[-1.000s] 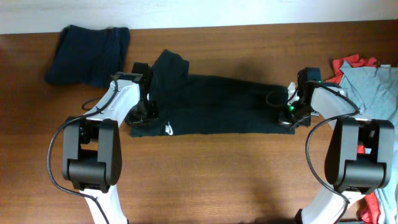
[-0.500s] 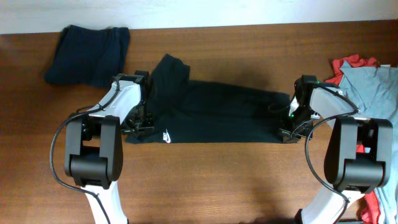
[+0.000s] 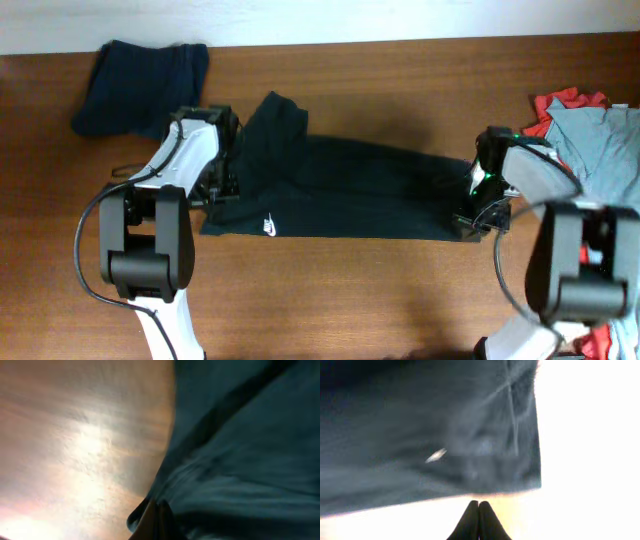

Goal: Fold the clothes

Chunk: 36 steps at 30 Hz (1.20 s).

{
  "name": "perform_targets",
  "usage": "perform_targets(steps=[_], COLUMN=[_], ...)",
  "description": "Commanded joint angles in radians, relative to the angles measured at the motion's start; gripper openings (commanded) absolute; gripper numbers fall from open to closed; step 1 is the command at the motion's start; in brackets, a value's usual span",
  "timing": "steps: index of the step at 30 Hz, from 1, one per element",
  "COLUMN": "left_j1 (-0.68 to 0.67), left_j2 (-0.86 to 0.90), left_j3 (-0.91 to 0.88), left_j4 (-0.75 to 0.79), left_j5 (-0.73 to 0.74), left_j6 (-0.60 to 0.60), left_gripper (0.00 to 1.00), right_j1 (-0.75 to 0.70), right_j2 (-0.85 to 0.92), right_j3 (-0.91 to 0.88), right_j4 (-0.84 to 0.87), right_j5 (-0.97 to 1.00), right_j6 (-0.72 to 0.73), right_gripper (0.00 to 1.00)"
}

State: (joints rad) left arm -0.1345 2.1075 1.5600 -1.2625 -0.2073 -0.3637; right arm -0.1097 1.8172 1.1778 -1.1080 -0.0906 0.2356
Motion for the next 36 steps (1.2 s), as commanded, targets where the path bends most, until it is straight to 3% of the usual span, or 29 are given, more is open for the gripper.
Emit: perform_targets(steps=[1,9,19,24,36], left_j1=[-0.021,-0.053,-0.053,-0.053,-0.053], left_j2=[-0.086,-0.079,-0.056,-0.056,-0.054], left_j3=[0.109,0.126,0.117,0.059,-0.159], left_j4=[-0.003,0.039,0.031,0.09,0.265], left_j5=[0.044,0.143,0.159,0.16,0.159], left_j6=[-0.018,-0.006,-0.006,-0.006,-0.006], left_gripper=[0.0,0.0,0.0,0.0,0.0], right_j1=[0.057,0.336,0.459,0.462,0.462], right_j2=[-0.14,-0.109,0.093,0.143,0.143], right_j3=[0.018,0.017,0.017,0.019,0.061], right_j4=[-0.004,0.172,0.245,0.33,0.328], right_j5=[-0.043,-0.059,-0.072,-0.072,-0.075], right_j6=[-0.004,-0.294,-0.519,-0.519,-0.512], right_gripper=[0.04,0.04,0.04,0.04,0.04])
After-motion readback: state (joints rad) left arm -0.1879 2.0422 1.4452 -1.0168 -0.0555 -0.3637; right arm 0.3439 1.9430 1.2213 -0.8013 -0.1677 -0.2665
